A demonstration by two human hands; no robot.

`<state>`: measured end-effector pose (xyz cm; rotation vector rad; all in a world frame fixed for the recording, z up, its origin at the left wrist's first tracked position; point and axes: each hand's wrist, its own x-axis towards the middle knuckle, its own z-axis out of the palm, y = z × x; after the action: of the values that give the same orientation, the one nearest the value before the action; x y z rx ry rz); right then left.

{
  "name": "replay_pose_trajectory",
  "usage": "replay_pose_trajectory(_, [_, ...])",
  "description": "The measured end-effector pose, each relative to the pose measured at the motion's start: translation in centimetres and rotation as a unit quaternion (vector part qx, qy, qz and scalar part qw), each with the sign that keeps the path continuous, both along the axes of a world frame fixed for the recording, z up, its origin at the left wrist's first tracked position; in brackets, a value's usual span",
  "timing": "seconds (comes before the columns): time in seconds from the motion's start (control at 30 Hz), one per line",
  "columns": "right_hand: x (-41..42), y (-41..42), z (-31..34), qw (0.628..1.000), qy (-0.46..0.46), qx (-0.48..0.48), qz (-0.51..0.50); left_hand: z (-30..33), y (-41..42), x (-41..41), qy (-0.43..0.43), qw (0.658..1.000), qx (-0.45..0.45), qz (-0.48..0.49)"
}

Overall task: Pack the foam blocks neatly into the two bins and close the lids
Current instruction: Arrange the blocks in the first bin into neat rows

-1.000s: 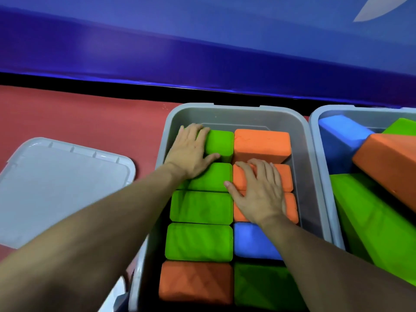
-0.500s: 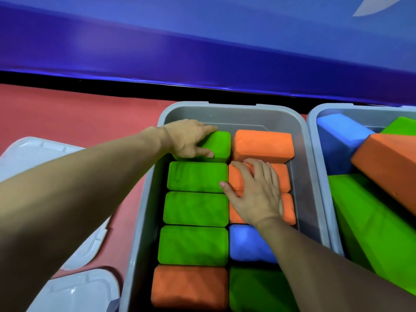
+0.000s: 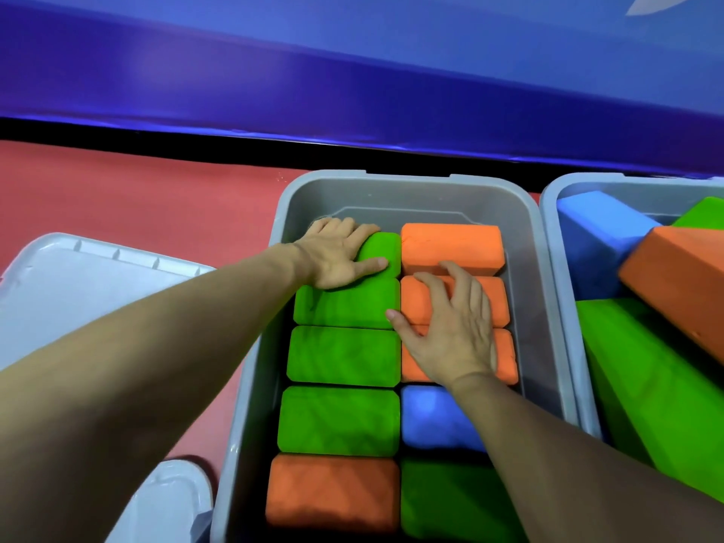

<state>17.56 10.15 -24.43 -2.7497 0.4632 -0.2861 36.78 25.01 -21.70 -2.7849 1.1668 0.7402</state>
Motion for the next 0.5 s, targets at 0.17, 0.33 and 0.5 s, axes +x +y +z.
replay_pose_trajectory(0.17, [0.0,-0.1,0.0,1.0,-0.001,0.005,-0.002,-0.6,-0.8,-4.6,-0.084,0.986,-0.063,0.128])
replay_pose_trajectory(0.33, [0.5,-0.1,0.0,1.0,-0.006,0.028,-0.005,-2.5,-0.7,-8.0,-0.145,0.968,-0.11,0.173])
replay_pose_trajectory(0.5, [1.7,-0.7,-0.1,0.992,-0.061,0.103,-0.031,-3.0,-0.7,-7.8,-0.176,0.957,-0.141,0.185])
